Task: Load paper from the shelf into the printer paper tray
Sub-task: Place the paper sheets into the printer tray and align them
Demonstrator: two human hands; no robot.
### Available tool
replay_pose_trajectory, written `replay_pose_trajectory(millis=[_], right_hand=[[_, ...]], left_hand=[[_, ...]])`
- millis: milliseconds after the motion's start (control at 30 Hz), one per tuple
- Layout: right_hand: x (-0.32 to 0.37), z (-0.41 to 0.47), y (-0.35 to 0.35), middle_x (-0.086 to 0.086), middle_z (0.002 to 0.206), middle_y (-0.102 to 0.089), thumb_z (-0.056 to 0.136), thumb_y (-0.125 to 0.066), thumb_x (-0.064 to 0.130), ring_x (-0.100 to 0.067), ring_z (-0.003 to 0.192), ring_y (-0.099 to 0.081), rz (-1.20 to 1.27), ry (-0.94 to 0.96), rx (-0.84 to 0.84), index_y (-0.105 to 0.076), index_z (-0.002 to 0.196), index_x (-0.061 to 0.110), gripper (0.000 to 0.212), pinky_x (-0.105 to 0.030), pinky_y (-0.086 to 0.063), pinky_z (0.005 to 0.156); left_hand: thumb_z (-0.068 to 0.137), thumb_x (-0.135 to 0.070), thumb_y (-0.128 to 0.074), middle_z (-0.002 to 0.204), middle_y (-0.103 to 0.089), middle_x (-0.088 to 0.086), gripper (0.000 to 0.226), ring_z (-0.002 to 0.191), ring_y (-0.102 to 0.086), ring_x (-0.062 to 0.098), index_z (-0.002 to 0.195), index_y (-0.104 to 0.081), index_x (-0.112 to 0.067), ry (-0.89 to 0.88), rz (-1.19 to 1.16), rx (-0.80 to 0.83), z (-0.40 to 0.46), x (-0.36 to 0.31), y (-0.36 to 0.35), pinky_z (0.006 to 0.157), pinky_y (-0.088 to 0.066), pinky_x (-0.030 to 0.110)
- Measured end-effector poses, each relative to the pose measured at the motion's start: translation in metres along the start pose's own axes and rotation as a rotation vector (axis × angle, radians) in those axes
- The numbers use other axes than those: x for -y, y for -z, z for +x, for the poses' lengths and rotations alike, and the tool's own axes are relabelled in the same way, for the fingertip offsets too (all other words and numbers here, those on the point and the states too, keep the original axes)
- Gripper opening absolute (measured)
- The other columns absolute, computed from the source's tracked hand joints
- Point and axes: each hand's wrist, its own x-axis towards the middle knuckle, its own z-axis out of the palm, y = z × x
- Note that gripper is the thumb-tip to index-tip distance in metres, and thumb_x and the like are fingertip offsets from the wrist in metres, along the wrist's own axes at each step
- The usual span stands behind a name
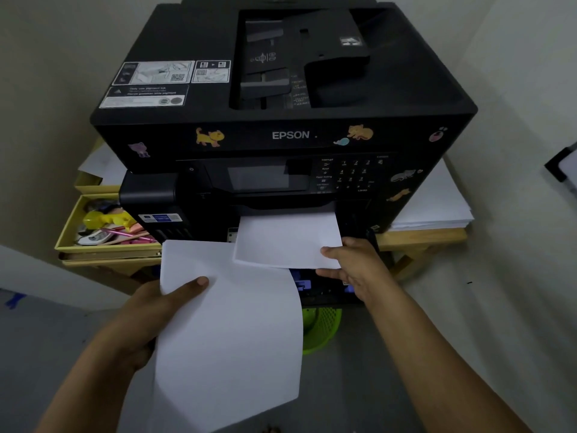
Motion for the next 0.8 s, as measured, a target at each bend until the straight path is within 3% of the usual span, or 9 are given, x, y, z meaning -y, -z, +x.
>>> replay_pose_trajectory(millis=[200,333,400,467,567,700,800], right_hand=[[0.000,0.000,0.000,-0.004,0.127,-0.068,0.105,-0.066,0.010,-0.023,0.100,-0.073,-0.160,0.064,-0.015,-0.064,0.134,0.009,0.029,-0.032,-0.068,0.069],[-0.004,-0.003,-0.004,0.002,0.124,-0.069,0.106,-0.062,0.016,-0.018,0.093,-0.073,-0.327,0.147,-0.062,-0.064,0.127,0.019,0.021,-0.038,-0.069,0.078],[-0.005,-0.005,-0.005,0.003,0.119,-0.070,0.105,-0.061,0.018,-0.019,0.091,-0.073,-0.396,0.190,-0.085,-0.063,0.124,0.021,0.019,-0.038,-0.069,0.076],[-0.008,-0.007,-0.005,0.001,0.113,-0.073,0.103,-0.062,0.022,-0.022,0.090,-0.074,-0.501,0.264,-0.123,-0.064,0.118,0.021,0.015,-0.039,-0.066,0.071],[-0.013,-0.012,-0.004,-0.001,0.109,-0.074,0.103,-0.063,0.034,-0.021,0.092,-0.070,-0.727,0.370,-0.211,-0.064,0.117,0.016,0.023,-0.030,-0.052,0.067],[-0.020,-0.017,-0.005,-0.007,0.112,-0.073,0.103,-0.060,0.045,-0.031,0.097,-0.071,-0.964,0.445,-0.331,-0.060,0.119,0.013,0.036,-0.038,-0.054,0.071],[-0.027,-0.020,-0.005,-0.012,0.123,-0.066,0.103,-0.060,0.047,-0.035,0.106,-0.068,-1.103,0.507,-0.411,-0.059,0.129,0.008,0.046,-0.043,-0.058,0.076]], left_hand=[[0.019,-0.066,-0.097,0.100,-0.082,0.017,0.116,0.086,-0.079,0.041,0.118,-0.070,-0.013,0.014,0.016,-0.009,-0.008,0.000,0.011,0.078,-0.063,0.055],[0.069,-0.046,-0.093,0.093,-0.082,0.015,0.067,0.078,-0.080,0.037,0.121,-0.070,-0.009,0.004,0.059,-0.032,-0.011,0.002,0.018,0.070,-0.062,0.047],[0.079,-0.036,-0.080,0.091,-0.082,0.014,0.053,0.075,-0.080,0.035,0.124,-0.067,-0.010,0.024,0.078,-0.046,-0.012,0.005,0.024,0.067,-0.062,0.046],[0.076,-0.040,-0.085,0.091,-0.082,0.014,0.059,0.075,-0.080,0.036,0.124,-0.067,-0.011,0.037,0.080,-0.038,-0.018,0.003,0.030,0.064,-0.063,0.045],[0.058,-0.057,-0.095,0.088,-0.082,0.014,0.081,0.073,-0.080,0.036,0.119,-0.068,-0.011,0.050,0.090,-0.043,-0.025,0.000,0.036,0.062,-0.063,0.045],[0.028,-0.074,-0.093,0.090,-0.083,0.011,0.105,0.077,-0.080,0.035,0.111,-0.072,-0.013,0.025,0.133,-0.070,-0.034,0.000,0.043,0.070,-0.064,0.049],[0.038,-0.071,-0.084,0.093,-0.083,0.008,0.096,0.080,-0.081,0.032,0.113,-0.072,-0.013,0.003,0.185,-0.063,-0.042,0.002,0.048,0.080,-0.063,0.058]])
